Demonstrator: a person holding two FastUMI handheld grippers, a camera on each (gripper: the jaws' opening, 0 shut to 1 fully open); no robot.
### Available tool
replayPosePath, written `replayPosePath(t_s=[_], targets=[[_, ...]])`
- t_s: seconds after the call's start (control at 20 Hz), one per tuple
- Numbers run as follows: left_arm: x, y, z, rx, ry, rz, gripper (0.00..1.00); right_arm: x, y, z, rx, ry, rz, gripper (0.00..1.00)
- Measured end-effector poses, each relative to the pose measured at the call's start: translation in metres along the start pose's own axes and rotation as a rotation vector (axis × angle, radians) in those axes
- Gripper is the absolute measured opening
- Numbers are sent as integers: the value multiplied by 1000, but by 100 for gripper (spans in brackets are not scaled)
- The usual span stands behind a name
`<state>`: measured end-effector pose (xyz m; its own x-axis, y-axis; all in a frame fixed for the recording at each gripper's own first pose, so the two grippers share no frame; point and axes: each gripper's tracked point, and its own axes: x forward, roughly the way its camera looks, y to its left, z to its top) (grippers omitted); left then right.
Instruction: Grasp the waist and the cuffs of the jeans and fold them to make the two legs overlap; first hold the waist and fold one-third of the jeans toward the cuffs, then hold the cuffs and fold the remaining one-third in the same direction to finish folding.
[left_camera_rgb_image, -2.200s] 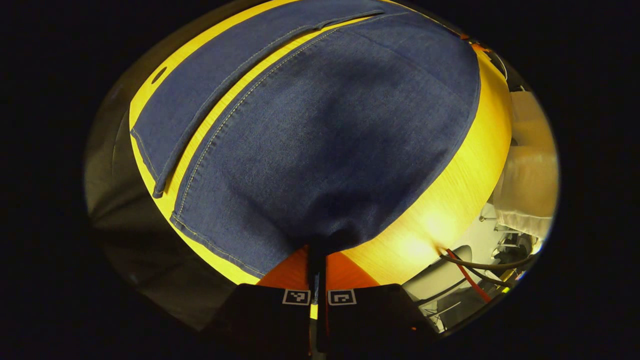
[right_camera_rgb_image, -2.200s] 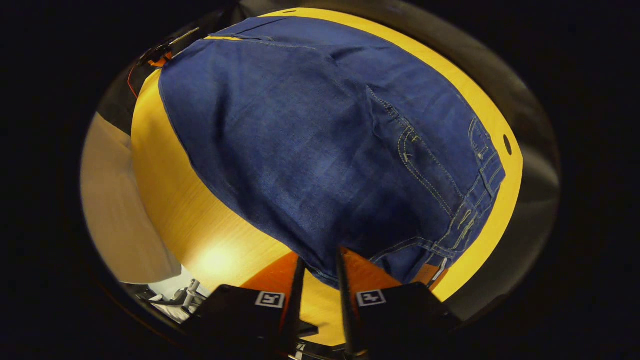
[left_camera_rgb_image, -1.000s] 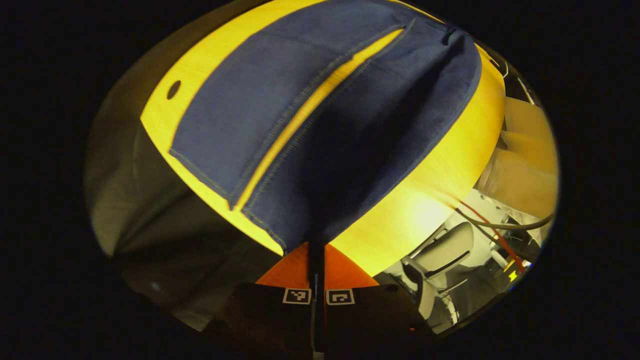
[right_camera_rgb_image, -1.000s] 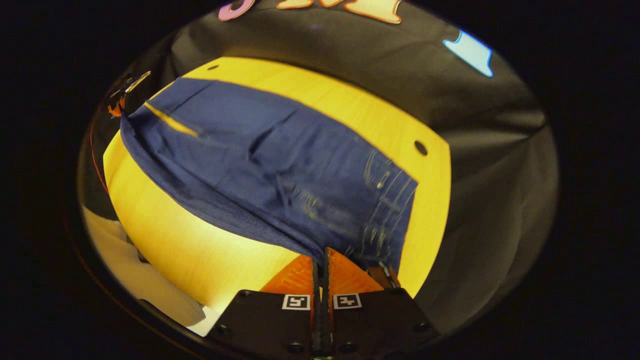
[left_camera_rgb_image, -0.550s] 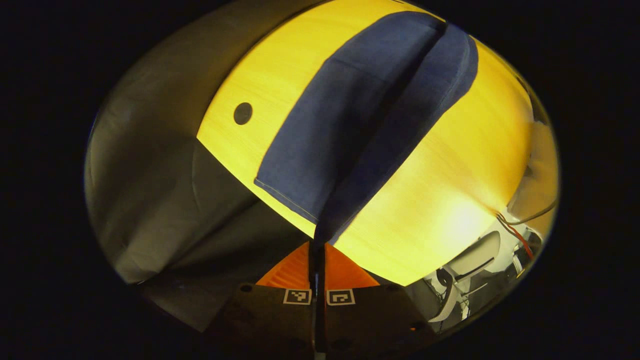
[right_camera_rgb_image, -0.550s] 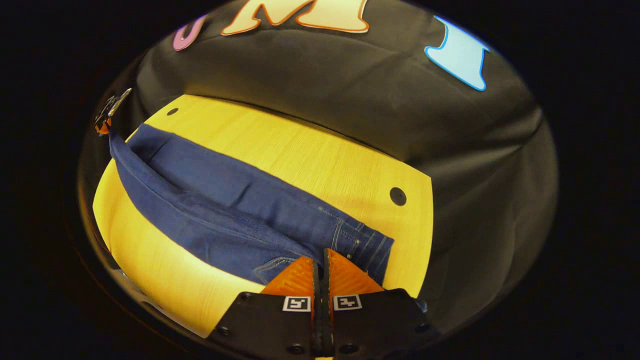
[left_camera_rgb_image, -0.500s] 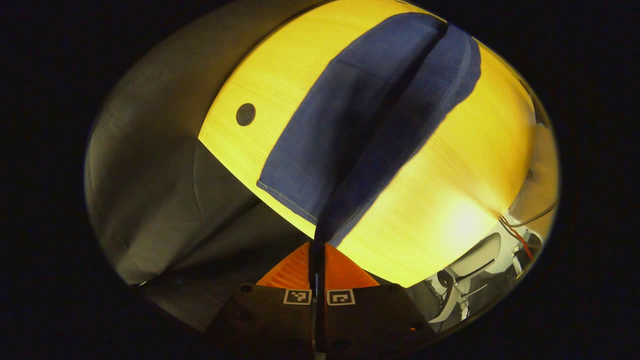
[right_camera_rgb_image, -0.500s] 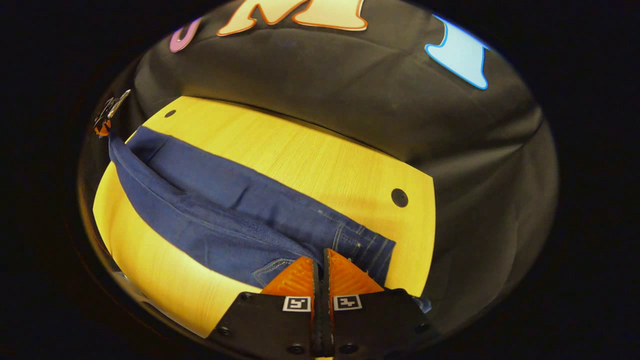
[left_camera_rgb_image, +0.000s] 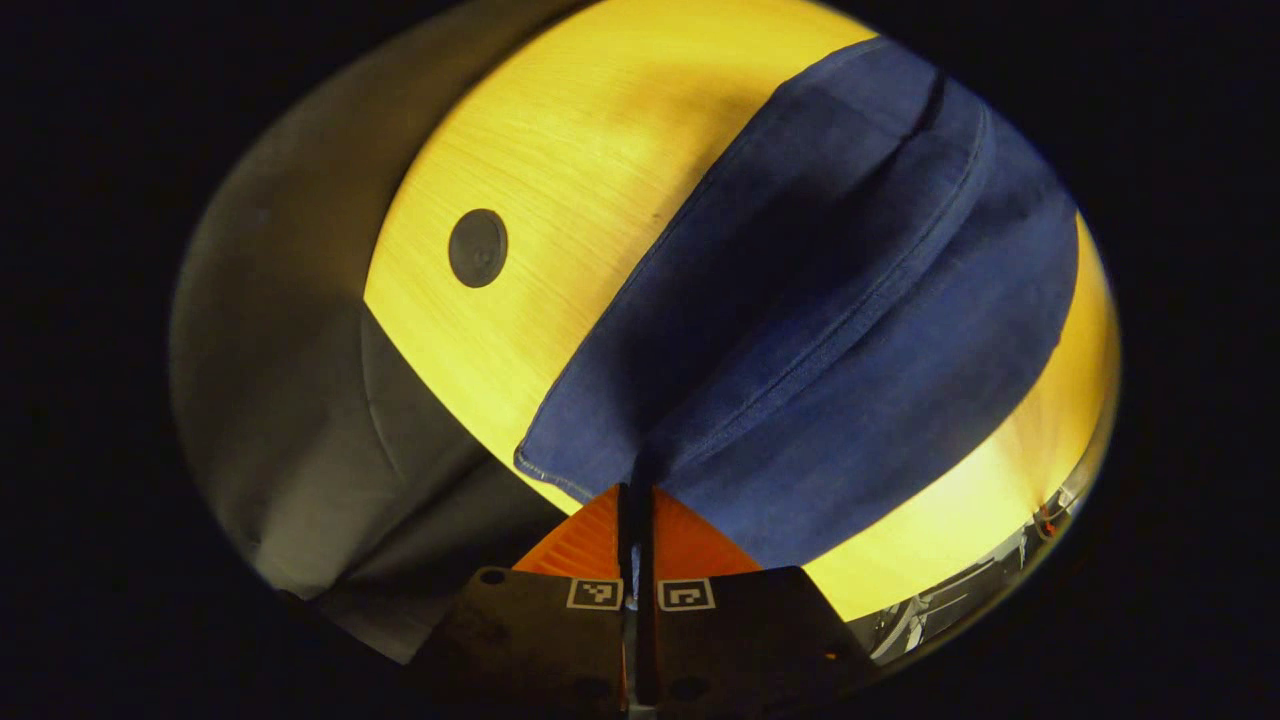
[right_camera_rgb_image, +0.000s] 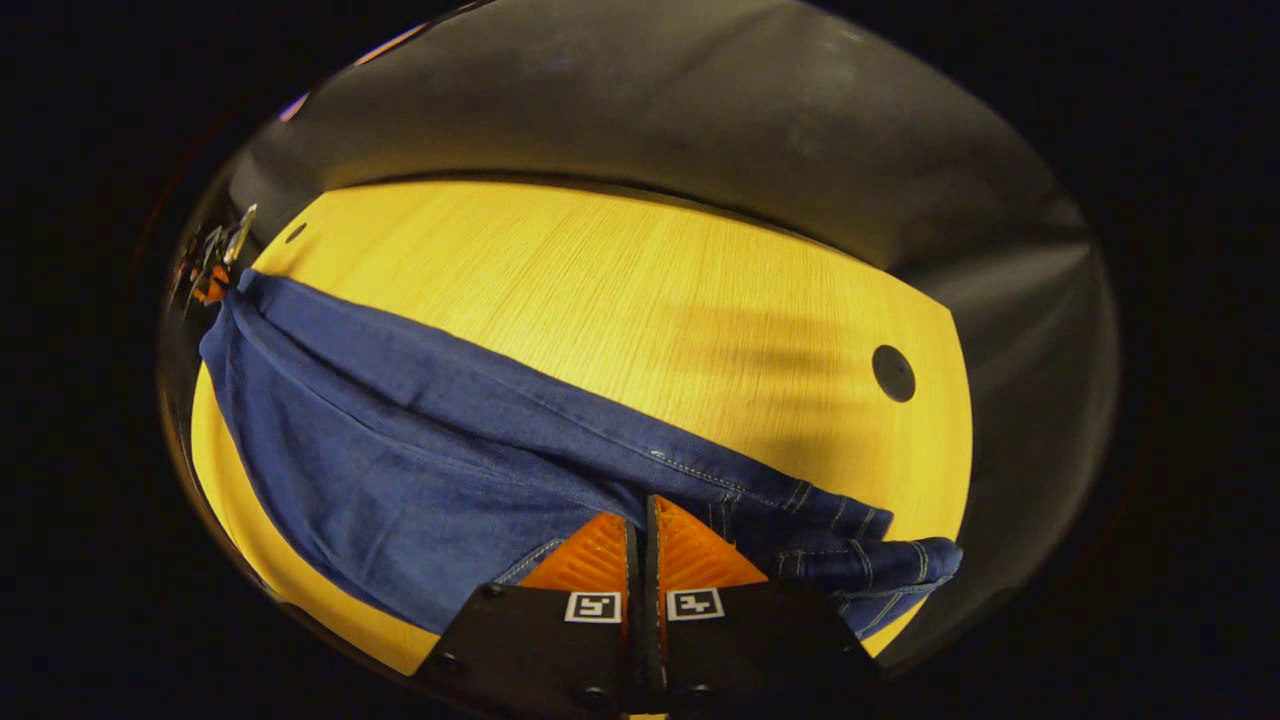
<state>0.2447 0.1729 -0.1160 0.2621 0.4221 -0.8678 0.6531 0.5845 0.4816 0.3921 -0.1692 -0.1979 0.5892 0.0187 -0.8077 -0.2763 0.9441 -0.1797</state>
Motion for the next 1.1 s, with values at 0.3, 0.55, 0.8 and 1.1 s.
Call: replayPosePath(t_s=[0.3, 0.55, 0.8, 1.1], targets=[[-10, 48, 1, 24, -16, 170, 75, -24, -16, 12, 66, -78, 67, 33], [-30, 75, 13, -123, -211, 297, 96, -72, -89, 5, 150, -177, -72, 96], [-44, 39, 7, -529, -485, 263, 95, -116, -144, -38, 297, -200, -149, 96], [-37, 24, 8, -999, -752, 176, 96, -107, -157, -73, 373, -173, -122, 96]])
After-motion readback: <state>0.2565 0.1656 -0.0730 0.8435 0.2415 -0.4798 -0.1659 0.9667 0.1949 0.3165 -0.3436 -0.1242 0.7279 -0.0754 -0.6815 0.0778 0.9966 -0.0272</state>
